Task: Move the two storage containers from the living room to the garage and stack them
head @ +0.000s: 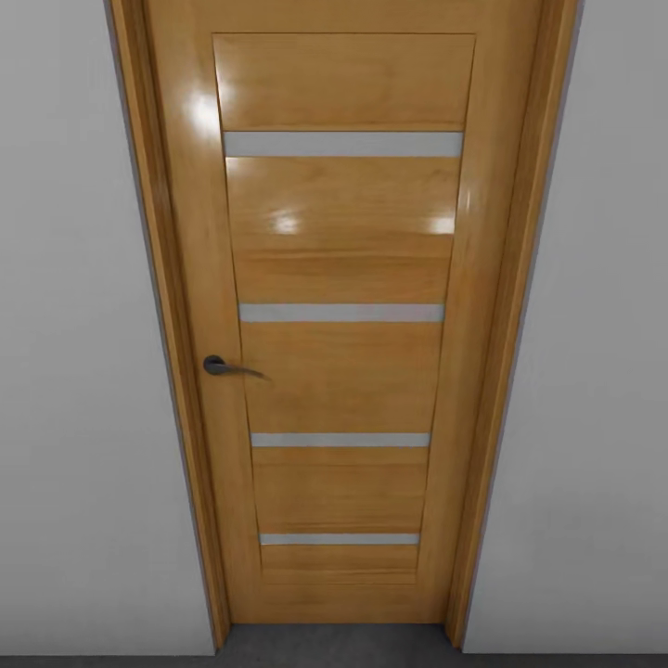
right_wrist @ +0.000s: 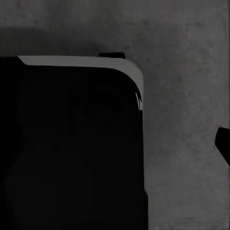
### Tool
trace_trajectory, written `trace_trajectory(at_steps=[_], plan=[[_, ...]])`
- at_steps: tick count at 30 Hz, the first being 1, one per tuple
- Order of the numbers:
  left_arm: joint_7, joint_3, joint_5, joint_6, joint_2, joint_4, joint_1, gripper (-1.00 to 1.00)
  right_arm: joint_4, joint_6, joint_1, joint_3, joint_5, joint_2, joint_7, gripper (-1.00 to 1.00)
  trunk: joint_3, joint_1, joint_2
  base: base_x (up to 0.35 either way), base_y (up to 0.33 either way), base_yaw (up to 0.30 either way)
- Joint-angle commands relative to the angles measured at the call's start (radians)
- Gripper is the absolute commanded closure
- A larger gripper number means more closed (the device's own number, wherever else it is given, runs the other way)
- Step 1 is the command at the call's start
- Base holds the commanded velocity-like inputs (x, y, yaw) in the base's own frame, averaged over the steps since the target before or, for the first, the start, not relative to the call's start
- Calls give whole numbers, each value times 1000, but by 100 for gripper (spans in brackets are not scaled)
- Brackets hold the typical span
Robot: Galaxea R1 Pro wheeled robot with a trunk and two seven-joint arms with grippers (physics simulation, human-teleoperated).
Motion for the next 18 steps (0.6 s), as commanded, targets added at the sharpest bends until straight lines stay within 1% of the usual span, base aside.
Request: trace_trajectory(at_steps=[1, 3, 4, 11, 18], plan=[[0, 0, 8, -2, 0, -1, 0, -100, 8, -6, 5, -7, -8, 0, -1, -100, -1, 0, 0, 0, 0, 0], [0, 0, 8, -2, 0, -1, 0, -100, 19, -4, 17, -19, -16, 1, -1, -100, -1, 0, 0, 0, 0, 0], [0, 0, 8, -1, 0, -1, 0, -100, 25, 1, 22, -19, -13, 3, -1, -100, -1, 0, 0, 0, 0, 0], [1, 0, 8, -1, 0, 0, 0, -100, -8, 16, 62, 21, 24, 17, -4, -100, -1, 0, 0, 0, 0, 0], [0, 0, 8, -1, -1, 1, 0, -100, -47, 19, 102, 61, 63, 18, 2, -100, -1, 0, 0, 0, 0, 0]])
